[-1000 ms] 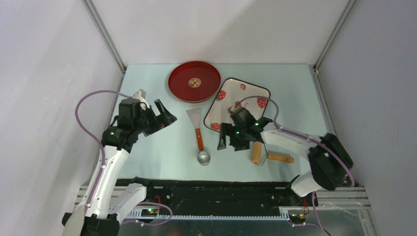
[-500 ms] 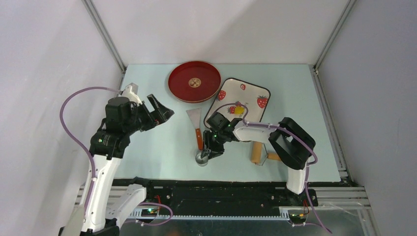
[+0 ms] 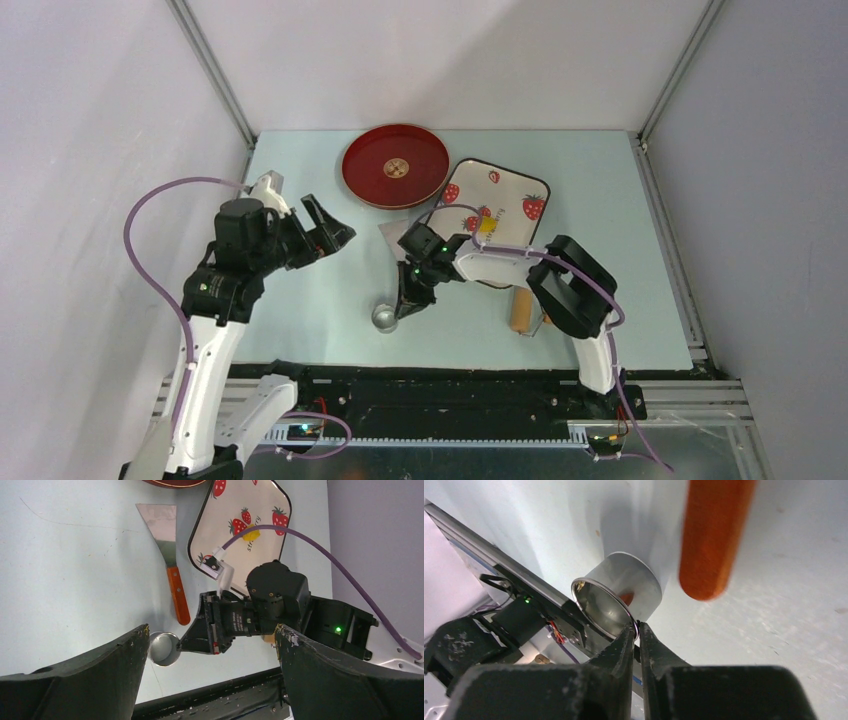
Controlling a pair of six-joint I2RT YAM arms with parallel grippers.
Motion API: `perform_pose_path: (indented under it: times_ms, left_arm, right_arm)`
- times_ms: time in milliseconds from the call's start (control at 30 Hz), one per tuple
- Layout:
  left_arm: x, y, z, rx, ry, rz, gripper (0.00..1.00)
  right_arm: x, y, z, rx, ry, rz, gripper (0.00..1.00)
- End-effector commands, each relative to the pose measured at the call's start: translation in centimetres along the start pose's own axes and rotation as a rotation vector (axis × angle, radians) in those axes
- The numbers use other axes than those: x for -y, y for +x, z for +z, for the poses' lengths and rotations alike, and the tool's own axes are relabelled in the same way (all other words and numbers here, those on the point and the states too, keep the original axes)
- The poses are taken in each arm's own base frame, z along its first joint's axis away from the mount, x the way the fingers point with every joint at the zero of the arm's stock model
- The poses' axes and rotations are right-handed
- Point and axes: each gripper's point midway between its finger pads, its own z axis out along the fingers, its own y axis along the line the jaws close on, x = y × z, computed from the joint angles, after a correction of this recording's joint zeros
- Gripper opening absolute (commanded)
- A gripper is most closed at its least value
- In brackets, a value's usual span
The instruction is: Roll out the dumpling wrappers from the dough
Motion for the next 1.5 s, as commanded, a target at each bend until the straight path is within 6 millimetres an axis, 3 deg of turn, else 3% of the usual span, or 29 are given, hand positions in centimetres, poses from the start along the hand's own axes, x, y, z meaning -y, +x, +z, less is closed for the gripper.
perform_pose_path:
  times_ms: [0,100,133,167,200,233,267,367,467,567,700,900,967,1000,1033,1067,1100,1133,1167,1200,1300,1467]
  left_arm:
    - [0.9,-0.1,-0.8,0.010,0.046,0.036,0.98]
    - [0.7,0.2,-0.7,0.005,0.044,0.034,0.98]
    - [0.7,0.2,-0.7,0.003,0.044,0.033,0.98]
    - [0.7,0.4,-0.7,-0.001,0.045,0.034,0.98]
    - [0.6,0.4,-0.7,-0.001,0.045,0.035,0.98]
    - [0.6,0.5,-0.7,-0.001,0.047,0.038,0.98]
    - [0.6,0.5,-0.7,-0.004,0.046,0.036,0.98]
    - [0.5,1.0,-0.6,-0.016,0.051,0.035,0.98]
    - [0.4,1.4,-0.6,-0.026,0.054,0.033,0.98]
    - [0.3,1.7,-0.6,-0.032,0.060,0.035,0.98]
    - [0.2,2.0,-0.5,-0.045,0.059,0.038,0.98]
    - [0.4,2.0,-0.5,-0.051,0.064,0.036,0.98]
    - [0.3,2.1,-0.4,-0.056,0.062,0.031,0.98]
    - [0.2,2.3,-0.3,-0.062,0.059,0.026,0.98]
    - [0.0,2.6,0.0,-0.076,0.054,0.013,0.98]
    - [-0.1,2.8,0.1,-0.083,0.053,0.005,0.98]
    - [-0.4,3.3,0.4,-0.104,0.047,-0.012,0.98]
    - [-0.6,3.6,0.6,-0.114,0.041,-0.022,0.98]
    - [-0.9,4.2,1.0,-0.134,0.030,-0.042,0.98]
    - [-1.1,4.7,1.2,-0.147,0.026,-0.047,0.98]
    - [-1.8,6.6,2.3,-0.215,-0.008,-0.084,0.98]
    - [-1.6,10.0,4.4,-0.346,-0.075,-0.088,0.98]
  right_arm:
    - [-2.1,-1.1,0.7,-0.001,-0.008,-0.019,0.10]
    - [-2.3,-2.0,1.8,-0.010,0.019,-0.019,0.06]
    - [-3.7,-3.0,1.5,0.009,-0.001,-0.034,0.06]
    - [-3.2,-3.0,2.3,-0.006,0.022,-0.027,0.05]
    - [-4.7,-4.1,2.0,0.020,-0.002,-0.042,0.05]
    - [-4.6,-4.3,2.7,0.013,0.010,-0.035,0.05]
    - [-6.0,-5.4,2.4,0.043,-0.011,-0.046,0.05]
    - [-7.9,-7.7,3.1,0.085,-0.030,-0.041,0.05]
    - [-8.3,-9.2,3.7,0.105,-0.029,-0.021,0.08]
    - [-8.8,-10.0,3.3,0.107,-0.057,-0.009,0.17]
    - [-8.0,-10.4,2.2,0.115,-0.059,-0.002,0.45]
    - [-7.4,-11.3,-2.0,0.167,-0.068,-0.019,0.57]
    - [-6.8,-12.1,-5.2,0.212,-0.069,-0.021,0.58]
    - [-5.4,-11.9,-5.5,0.210,-0.039,-0.006,0.58]
    - [-5.0,-12.5,-7.5,0.242,-0.043,-0.010,0.59]
    - [-3.2,-12.1,-7.6,0.234,-0.008,0.010,0.59]
    - [-2.5,-12.7,-9.7,0.269,-0.008,0.012,0.60]
    - [-0.5,-12.1,-9.7,0.259,0.027,0.033,0.60]
    - [0.5,-12.6,-11.8,0.300,0.033,0.037,0.60]
    - [2.7,-11.8,-11.7,0.283,0.070,0.061,0.61]
    - [8.2,-10.6,-14.6,0.309,0.145,0.122,0.64]
    - [14.8,-8.7,-18.6,0.350,0.220,0.196,0.65]
